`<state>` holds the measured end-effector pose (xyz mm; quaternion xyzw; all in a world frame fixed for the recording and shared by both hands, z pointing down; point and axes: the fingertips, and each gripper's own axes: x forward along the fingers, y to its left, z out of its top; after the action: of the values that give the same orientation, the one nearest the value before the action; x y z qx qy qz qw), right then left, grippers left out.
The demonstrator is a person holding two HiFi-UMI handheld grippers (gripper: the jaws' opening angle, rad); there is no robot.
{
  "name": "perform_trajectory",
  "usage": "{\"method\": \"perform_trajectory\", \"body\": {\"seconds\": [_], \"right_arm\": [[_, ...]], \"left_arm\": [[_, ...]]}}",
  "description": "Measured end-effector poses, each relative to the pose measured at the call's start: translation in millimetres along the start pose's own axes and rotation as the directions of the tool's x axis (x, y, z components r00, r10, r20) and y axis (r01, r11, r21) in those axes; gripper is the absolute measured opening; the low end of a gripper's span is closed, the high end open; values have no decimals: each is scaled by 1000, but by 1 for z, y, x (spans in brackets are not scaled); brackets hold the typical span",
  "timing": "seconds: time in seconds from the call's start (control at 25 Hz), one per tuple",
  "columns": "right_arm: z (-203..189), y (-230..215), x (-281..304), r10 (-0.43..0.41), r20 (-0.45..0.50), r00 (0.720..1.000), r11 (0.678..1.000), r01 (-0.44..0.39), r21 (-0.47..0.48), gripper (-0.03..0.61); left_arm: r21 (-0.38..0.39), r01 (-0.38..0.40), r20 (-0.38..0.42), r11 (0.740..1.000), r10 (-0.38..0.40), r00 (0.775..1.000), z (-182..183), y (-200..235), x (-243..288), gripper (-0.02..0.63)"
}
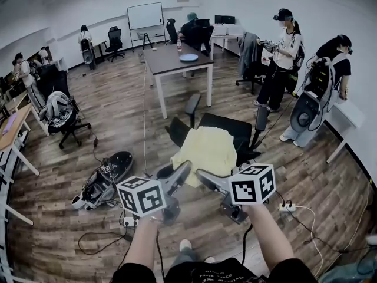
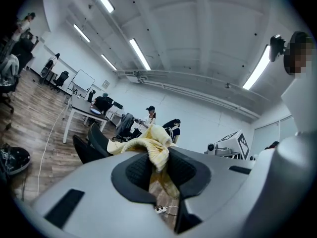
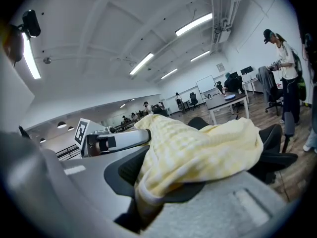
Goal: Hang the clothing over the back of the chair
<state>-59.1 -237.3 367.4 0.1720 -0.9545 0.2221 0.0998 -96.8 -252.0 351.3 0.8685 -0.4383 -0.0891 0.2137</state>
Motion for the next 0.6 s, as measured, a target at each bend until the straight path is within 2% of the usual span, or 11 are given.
{"method": "perform_trajectory", "body": {"seconds": [0.08, 0.36, 0.6], "right_arm": [[-7, 0, 1, 7, -16, 1000, 1000, -7, -11, 83], [-40, 1, 8, 49, -41, 998, 998, -48, 39, 83], [-65, -1, 11, 50, -47, 998, 994, -45, 104, 83]], "left_arm": [[14, -13, -16, 1000, 14, 1000, -7, 1, -2, 64], [7, -29, -76, 1000, 29, 997, -37, 9, -12, 64], [-43, -30, -89, 999, 26, 996, -61, 15, -20, 64]]}}
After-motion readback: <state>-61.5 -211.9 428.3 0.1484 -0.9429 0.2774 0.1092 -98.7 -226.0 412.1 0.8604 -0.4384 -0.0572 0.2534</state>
